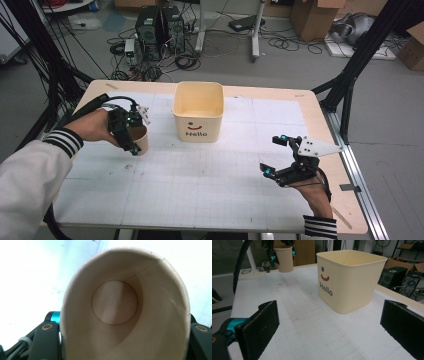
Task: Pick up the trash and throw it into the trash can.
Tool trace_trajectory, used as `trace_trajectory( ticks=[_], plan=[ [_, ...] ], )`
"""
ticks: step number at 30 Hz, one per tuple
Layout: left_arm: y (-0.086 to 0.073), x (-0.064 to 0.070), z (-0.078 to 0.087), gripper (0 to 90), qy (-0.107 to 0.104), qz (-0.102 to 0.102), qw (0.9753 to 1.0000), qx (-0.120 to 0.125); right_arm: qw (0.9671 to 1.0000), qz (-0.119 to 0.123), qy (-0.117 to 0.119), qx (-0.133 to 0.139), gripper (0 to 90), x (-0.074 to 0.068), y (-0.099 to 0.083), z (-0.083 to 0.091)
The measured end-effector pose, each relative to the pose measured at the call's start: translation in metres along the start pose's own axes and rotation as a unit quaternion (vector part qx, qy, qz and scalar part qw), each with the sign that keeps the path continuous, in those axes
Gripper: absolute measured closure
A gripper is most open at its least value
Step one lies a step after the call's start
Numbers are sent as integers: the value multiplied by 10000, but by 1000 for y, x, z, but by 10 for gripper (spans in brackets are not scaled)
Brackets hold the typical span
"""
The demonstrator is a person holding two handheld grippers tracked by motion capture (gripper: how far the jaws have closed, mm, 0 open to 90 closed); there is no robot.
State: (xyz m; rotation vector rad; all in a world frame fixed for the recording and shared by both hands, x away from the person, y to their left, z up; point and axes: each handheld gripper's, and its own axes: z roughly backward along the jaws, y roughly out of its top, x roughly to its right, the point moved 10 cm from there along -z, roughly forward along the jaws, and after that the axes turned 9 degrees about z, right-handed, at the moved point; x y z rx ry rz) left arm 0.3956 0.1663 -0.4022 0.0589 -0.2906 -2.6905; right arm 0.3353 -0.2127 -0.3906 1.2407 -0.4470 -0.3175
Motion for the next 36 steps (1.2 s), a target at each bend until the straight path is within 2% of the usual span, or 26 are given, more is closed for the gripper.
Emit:
trace_trajectory(
  ticks=[3, 4, 15, 26, 28, 31, 36],
  plan=[
    [3, 0, 8, 344, -27, -7, 10000, 64, 10000, -15, -8, -16, 9, 0, 0, 0],
    [5, -2, 15, 344, -6, 51, 9999, 93, 10000, -19, -5, -16, 9, 0, 0, 0],
    [12, -9, 40, 344, 104, 90, 9998, 113, 10000, 2, -12, 3, 9, 0, 1, 1],
    [29, -17, 70, 346, 151, 123, 9997, 179, 10000, -31, -9, 1, 9, 0, 0, 2],
    [32, -17, 74, 345, 116, 181, 9995, 216, 10000, -27, -11, -1, 9, 0, 0, 2],
    [34, -20, 81, 345, 166, 146, 9997, 143, 10000, -2, -19, 25, 9, 1, 1, 2],
    [40, -24, 94, 345, 212, 214, 9993, 233, 10000, -25, -20, 16, 9, 0, 1, 2]
  ],
)
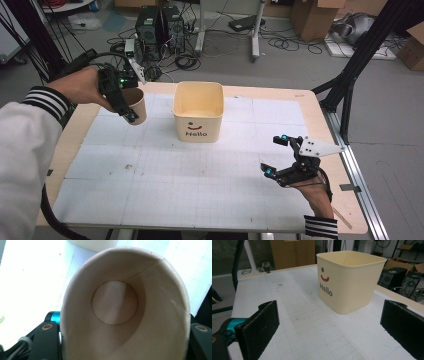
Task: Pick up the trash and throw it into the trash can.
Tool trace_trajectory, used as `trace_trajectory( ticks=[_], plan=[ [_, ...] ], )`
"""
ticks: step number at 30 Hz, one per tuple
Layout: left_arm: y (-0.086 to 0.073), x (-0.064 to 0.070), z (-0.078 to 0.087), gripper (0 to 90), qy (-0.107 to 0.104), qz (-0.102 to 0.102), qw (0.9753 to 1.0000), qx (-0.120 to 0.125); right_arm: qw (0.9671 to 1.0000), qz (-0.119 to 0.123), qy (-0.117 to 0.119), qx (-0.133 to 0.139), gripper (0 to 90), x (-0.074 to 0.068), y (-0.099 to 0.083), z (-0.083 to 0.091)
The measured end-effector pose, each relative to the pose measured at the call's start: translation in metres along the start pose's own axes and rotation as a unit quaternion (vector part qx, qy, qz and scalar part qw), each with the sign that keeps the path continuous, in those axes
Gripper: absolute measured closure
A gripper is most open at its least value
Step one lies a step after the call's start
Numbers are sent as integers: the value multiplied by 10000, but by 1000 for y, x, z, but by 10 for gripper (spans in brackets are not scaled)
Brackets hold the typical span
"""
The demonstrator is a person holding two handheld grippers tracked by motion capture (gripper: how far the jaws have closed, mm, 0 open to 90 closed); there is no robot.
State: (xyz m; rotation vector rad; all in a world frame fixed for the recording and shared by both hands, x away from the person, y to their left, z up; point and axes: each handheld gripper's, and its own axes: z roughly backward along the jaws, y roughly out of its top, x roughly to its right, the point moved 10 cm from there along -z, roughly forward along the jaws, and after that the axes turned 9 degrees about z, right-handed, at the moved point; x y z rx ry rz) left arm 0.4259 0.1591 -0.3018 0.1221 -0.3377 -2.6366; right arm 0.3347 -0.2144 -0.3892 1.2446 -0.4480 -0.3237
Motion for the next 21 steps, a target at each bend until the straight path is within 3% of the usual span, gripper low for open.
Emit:
trace_trajectory(
  ticks=[10, 21],
  plan=[
    [14, -7, 27, 345, 85, 89, 9999, 75, 10000, 0, -2, -25, 9, 0, -1, 0],
    [29, -11, 43, 345, 133, 82, 9997, 165, 10000, -2, 9, -15, 9, 0, -1, 0]
  ],
)
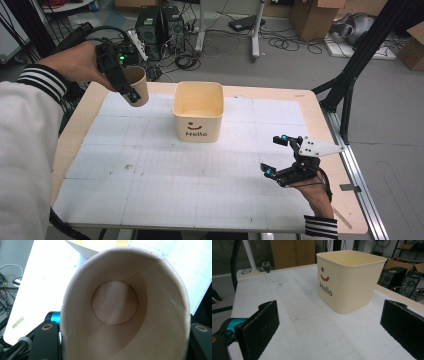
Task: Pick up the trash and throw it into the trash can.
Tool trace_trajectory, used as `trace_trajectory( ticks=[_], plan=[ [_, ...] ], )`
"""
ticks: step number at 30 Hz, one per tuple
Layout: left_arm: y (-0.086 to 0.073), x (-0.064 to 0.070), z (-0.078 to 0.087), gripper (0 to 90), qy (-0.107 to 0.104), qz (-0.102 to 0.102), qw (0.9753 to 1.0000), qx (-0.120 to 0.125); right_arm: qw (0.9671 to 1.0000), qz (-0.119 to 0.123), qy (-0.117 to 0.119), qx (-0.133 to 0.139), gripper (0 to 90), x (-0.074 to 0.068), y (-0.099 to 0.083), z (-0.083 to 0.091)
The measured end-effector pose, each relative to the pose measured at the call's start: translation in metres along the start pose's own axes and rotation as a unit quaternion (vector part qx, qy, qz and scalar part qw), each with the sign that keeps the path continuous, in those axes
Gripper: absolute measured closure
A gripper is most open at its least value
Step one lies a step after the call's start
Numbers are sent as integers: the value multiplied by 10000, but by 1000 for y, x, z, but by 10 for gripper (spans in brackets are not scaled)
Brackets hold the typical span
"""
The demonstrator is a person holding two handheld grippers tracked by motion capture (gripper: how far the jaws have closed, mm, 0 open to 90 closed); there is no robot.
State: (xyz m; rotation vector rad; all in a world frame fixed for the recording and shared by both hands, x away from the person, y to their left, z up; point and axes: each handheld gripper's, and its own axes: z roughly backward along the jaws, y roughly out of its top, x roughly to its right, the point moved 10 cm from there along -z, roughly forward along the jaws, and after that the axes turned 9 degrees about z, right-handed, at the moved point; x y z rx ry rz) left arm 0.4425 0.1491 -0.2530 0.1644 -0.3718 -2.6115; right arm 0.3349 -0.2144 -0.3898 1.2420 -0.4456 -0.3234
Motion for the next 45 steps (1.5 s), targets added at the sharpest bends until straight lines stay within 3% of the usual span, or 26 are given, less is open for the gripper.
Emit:
trace_trajectory(
  ticks=[15, 24, 35, 45],
  plan=[
    [12, -4, 6, 345, 10, 20, 10000, 38, 10000, 11, -13, -9, 9, 1, -1, 0],
    [33, -5, 2, 344, -12, 54, 9998, 215, 10000, 10, -6, -8, 9, 1, -1, 0],
    [64, -7, -5, 344, 39, -31, 9997, 231, 10000, 1, 2, -20, 9, 1, -2, -1],
    [91, -7, -16, 344, -60, -70, 9995, 313, 10000, -29, -6, -38, 9, 2, -3, 0]
  ],
)
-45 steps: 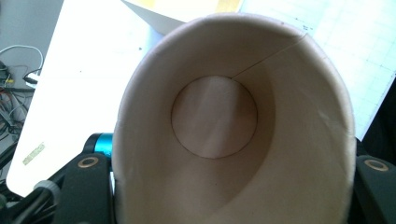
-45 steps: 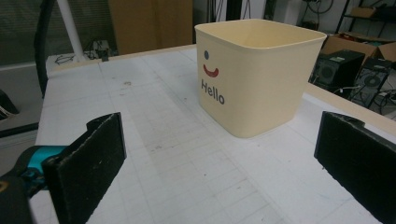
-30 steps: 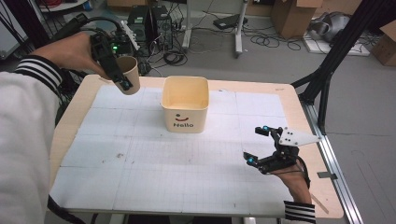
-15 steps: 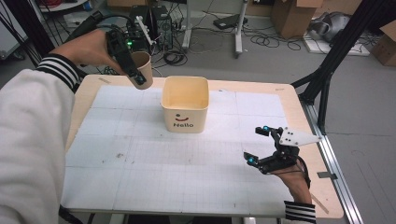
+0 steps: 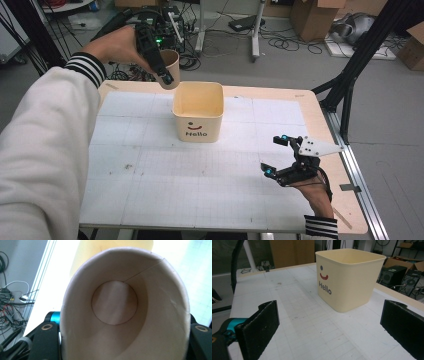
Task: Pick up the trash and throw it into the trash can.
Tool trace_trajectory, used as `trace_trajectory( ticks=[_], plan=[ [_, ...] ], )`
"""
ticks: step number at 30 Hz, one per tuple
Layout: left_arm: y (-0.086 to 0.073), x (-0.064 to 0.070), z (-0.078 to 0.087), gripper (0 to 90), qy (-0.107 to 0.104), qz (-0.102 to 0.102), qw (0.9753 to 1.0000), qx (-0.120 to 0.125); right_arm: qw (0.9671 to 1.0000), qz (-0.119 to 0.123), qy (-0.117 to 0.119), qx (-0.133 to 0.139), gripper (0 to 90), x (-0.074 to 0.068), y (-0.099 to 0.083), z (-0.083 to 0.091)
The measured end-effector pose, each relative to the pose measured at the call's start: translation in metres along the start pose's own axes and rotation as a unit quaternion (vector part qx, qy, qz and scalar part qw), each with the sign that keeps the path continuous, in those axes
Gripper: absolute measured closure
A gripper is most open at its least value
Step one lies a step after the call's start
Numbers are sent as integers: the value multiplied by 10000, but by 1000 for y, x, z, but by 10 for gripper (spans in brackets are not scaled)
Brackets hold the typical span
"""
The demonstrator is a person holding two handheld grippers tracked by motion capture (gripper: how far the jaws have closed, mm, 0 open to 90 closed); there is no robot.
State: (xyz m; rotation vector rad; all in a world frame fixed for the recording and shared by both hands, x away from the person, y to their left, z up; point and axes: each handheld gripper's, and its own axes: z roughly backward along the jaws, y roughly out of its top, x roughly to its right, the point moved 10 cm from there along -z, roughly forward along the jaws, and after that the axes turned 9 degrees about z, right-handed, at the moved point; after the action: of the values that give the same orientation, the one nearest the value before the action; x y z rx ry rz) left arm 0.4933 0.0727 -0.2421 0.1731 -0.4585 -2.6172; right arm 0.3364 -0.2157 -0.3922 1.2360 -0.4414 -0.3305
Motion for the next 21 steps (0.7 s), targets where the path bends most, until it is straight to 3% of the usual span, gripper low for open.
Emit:
trace_trajectory(
  ticks=[8, 12, 16, 21],
  plan=[
    [20, 0, -10, 344, -6, -111, 9999, -60, 10000, 0, -17, 0, 9, 1, -1, 1],
    [34, 5, -14, 344, -105, -195, 9997, 35, 10000, -8, -25, 18, 9, 1, -1, 1],
    [42, 5, -20, 343, -116, -203, 9997, -4, 10000, -17, -47, 22, 9, 2, -1, 2],
    [58, 5, -22, 343, -111, -187, 9997, 114, 10000, -18, -51, 28, 9, 3, -1, 2]
  ],
)
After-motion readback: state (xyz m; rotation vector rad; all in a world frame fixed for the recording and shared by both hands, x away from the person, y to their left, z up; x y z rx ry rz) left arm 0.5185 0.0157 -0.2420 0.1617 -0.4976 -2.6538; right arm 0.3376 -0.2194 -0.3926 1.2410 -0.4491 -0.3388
